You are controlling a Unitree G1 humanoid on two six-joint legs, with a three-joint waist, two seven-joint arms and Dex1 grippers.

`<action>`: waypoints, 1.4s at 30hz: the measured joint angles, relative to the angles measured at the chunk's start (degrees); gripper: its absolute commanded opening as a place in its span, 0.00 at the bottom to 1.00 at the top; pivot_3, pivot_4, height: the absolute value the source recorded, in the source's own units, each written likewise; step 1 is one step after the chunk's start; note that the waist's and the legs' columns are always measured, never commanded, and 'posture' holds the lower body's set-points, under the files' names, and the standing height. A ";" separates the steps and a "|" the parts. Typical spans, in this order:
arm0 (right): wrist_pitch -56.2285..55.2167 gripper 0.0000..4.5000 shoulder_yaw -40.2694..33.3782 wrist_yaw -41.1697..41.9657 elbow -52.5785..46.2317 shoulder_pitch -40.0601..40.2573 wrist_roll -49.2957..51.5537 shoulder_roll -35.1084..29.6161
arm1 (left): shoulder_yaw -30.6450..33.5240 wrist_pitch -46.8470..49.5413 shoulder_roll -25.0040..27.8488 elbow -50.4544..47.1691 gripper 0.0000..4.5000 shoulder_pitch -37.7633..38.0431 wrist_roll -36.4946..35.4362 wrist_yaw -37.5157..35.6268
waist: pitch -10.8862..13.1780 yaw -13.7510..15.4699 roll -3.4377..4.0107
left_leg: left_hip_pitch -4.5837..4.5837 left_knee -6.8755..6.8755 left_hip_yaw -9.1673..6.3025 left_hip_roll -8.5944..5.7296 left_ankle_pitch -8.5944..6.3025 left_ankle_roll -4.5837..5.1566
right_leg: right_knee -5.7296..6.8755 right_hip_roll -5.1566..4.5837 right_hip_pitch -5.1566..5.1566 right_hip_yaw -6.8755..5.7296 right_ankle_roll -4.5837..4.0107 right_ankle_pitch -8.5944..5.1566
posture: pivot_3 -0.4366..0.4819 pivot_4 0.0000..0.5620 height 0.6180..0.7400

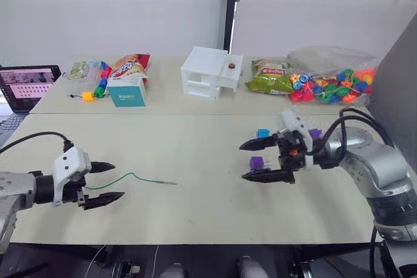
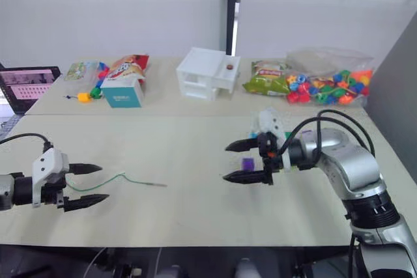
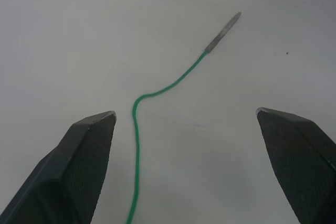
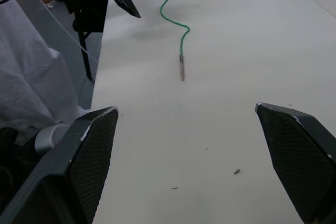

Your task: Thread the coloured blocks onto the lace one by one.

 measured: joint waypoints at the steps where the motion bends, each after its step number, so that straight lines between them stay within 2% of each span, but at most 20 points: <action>1: 0.36 0.98 0.49 -0.33 -0.83 0.18 0.06 0.41 | -1.24 -0.03 -0.36 -0.35 1.00 -1.39 -0.26 -0.54 | 0.00 0.01 0.00 | 0.00 0.00 0.00 0.00 0.00 0.00 | 0.00 0.02 0.00 0.00 0.00 0.00 | 0.48 0.27 1.00; 8: 1.09 0.98 0.38 -3.85 -4.43 2.71 0.47 0.68 | -13.22 -4.47 -2.65 6.54 1.00 -14.42 3.47 -6.77 | 0.00 0.16 -0.01 | 0.01 0.01 0.02 -0.01 0.01 -0.01 | 0.05 0.05 0.00 0.00 -0.01 0.00 | 0.48 0.27 1.00; 16: 3.24 0.98 -3.57 -9.79 -9.34 8.52 1.17 -0.25 | -22.66 -14.86 -8.69 27.18 1.00 -29.62 9.35 -16.24 | -0.01 0.20 -0.03 | 0.00 0.07 0.02 -0.02 0.01 0.00 | 0.12 0.09 0.03 0.00 0.00 0.00 | 0.48 0.27 1.00; 19: 4.32 1.00 -4.99 -11.53 -10.38 9.73 1.70 -0.47 | -24.84 -20.37 -11.39 35.11 0.83 -33.40 12.66 -17.56 | -0.02 0.11 -0.04 | 0.00 0.08 0.02 -0.02 0.01 0.00 | 0.11 0.10 0.03 0.00 -0.01 0.00 | 0.48 0.27 1.00; 21: 4.51 1.00 -5.78 -12.49 -11.07 11.00 2.30 -0.53 | -26.50 -24.14 -12.90 39.45 0.69 -34.69 13.85 -18.18 | -0.02 -0.06 -0.04 | 0.00 0.08 0.01 -0.02 0.01 0.01 | 0.13 0.10 0.03 0.00 0.00 0.00 | 0.48 0.27 1.00; 29: 4.47 1.00 -6.64 -13.89 -11.83 14.30 2.76 -1.67 | -30.48 -31.46 -13.44 47.08 0.69 -38.61 14.19 -18.93 | -0.02 -0.50 -0.06 | 0.02 0.11 -0.02 -0.02 0.01 0.01 | 0.13 0.10 0.12 0.00 0.00 0.00 | 0.48 0.27 1.00; 36: 3.75 1.00 -6.72 -14.34 -11.87 15.23 2.63 -1.75 | -31.17 -35.72 -14.84 51.16 0.69 -40.60 15.29 -18.94 | -0.03 -0.21 -0.05 | 0.08 0.44 -0.07 -0.02 -0.04 0.11 | 0.10 0.10 0.34 -0.07 0.01 0.00 | 0.48 0.27 1.00; 37: 3.49 1.00 -6.73 -14.42 -11.87 15.23 2.63 -1.75 | -31.08 -36.40 -15.10 51.53 0.58 -40.76 15.57 -18.86 | -0.03 -0.12 -0.05 | 0.08 0.48 -0.08 -0.02 -0.05 0.11 | 0.10 0.10 0.36 -0.08 0.01 0.00 | 0.48 0.27 1.00; 42: 2.82 1.00 -6.72 -14.48 -11.86 15.30 2.44 -2.01 | -30.27 -39.58 -15.85 51.58 0.22 -40.56 16.91 -18.40 | -0.04 0.16 -0.03 | 0.10 0.51 -0.09 -0.02 -0.05 0.12 | 0.11 0.10 0.39 -0.08 0.02 0.00 | 0.48 0.27 1.00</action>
